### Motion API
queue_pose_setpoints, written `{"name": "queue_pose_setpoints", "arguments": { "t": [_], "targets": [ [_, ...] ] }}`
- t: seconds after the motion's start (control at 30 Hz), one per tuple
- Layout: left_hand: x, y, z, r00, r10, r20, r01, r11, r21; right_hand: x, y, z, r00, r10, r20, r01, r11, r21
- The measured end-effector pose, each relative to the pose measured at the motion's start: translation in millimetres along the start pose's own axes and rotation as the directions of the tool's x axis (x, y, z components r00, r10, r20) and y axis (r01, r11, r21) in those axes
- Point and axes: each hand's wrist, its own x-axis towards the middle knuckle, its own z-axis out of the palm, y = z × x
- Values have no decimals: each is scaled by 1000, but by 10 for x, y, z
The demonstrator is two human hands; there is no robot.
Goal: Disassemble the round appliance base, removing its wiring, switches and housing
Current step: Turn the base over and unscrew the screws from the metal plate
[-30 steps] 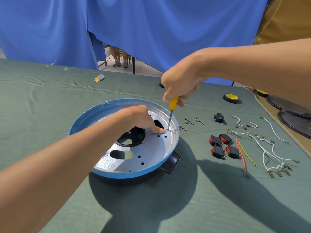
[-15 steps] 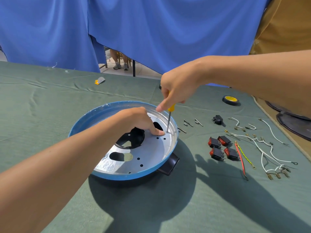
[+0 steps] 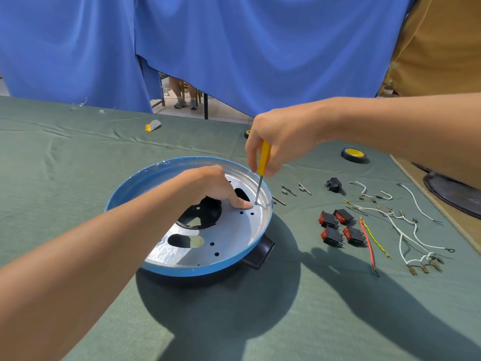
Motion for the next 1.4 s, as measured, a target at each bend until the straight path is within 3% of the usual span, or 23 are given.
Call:
{"name": "queue_pose_setpoints", "arguments": {
  "t": [0.17,0.4,0.53,0.7,0.9,1.1,1.27,1.4],
  "targets": [
    [9,-15,9,1000,5,-10,-5,1000,7,36,0,-24,982,178,71,-173,982,-71],
    [35,-24,17,1000,4,-10,-4,1000,-8,-23,26,-31,997,66,-45,-69,996,-60],
    [40,-30,19,1000,3,-6,-3,1000,-8,18,77,13,991,134,-15,-134,991,-5],
    [26,-29,23,1000,11,-22,-11,1000,3,47,88,91,974,128,-185,-134,991,-20],
    [33,-49,27,1000,16,-26,-16,1000,-11,42,26,59,981,160,-110,-161,987,-5],
    [27,-49,27,1000,12,-19,-13,999,-36,34,33,92,965,152,-213,-150,988,27],
    [18,-56,27,1000,19,-25,-20,999,-32,32,26,75,974,181,-136,-166,980,113],
    [10,-59,35,999,22,-32,-23,999,-33,48,50,116,958,196,-210,-179,979,97]
  ]
}}
